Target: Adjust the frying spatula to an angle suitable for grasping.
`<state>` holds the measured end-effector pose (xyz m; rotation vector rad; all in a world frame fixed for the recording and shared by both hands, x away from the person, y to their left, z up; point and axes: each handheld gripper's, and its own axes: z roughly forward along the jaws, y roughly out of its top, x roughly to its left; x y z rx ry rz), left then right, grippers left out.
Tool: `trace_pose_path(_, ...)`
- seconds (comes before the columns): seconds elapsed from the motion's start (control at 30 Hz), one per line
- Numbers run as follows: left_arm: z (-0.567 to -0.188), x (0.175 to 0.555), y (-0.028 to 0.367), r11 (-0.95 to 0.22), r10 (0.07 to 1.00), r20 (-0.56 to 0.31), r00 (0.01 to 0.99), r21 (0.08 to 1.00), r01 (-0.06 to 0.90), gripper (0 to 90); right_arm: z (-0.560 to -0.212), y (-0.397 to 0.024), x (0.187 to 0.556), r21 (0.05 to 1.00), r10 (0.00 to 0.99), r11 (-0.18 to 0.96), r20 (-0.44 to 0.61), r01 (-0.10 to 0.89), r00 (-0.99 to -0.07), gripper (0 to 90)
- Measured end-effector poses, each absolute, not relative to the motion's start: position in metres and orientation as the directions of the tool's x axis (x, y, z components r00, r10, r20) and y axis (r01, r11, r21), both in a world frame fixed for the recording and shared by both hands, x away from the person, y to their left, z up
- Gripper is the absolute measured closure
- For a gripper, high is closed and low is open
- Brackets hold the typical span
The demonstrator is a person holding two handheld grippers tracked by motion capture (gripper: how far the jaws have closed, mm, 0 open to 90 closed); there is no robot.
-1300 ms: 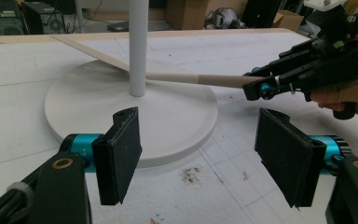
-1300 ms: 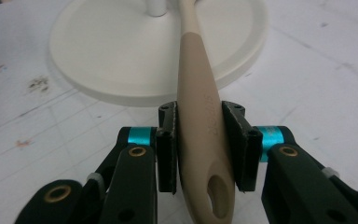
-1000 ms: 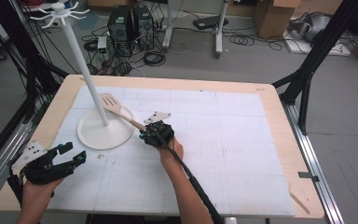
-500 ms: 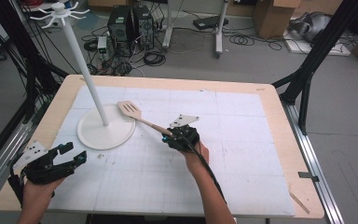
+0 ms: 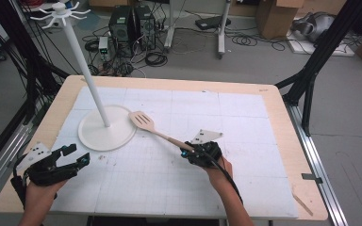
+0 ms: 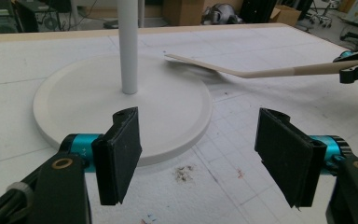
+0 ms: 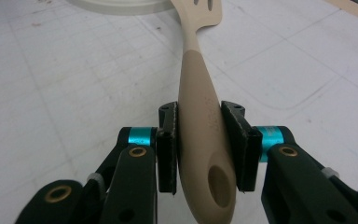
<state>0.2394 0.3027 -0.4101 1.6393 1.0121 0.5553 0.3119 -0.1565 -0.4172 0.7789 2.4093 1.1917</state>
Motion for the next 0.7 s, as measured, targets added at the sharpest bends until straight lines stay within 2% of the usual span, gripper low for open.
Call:
trace_pose_path(0.27,-0.412,0.241,0.302,-0.059,0.833,-0.143,0.534,0.938,0.343,31.2,-0.414,-0.176,0.292,0.796,0.564,0.532,-0.079,0.289,-0.822,67.7)
trace_pose_path(0.7,-0.413,0.242,0.296,-0.078,0.829,-0.136,0.542,0.932,0.354,31.0,-0.426,-0.225,0.275,0.775,0.427,0.571,0.001,0.27,-0.904,67.7)
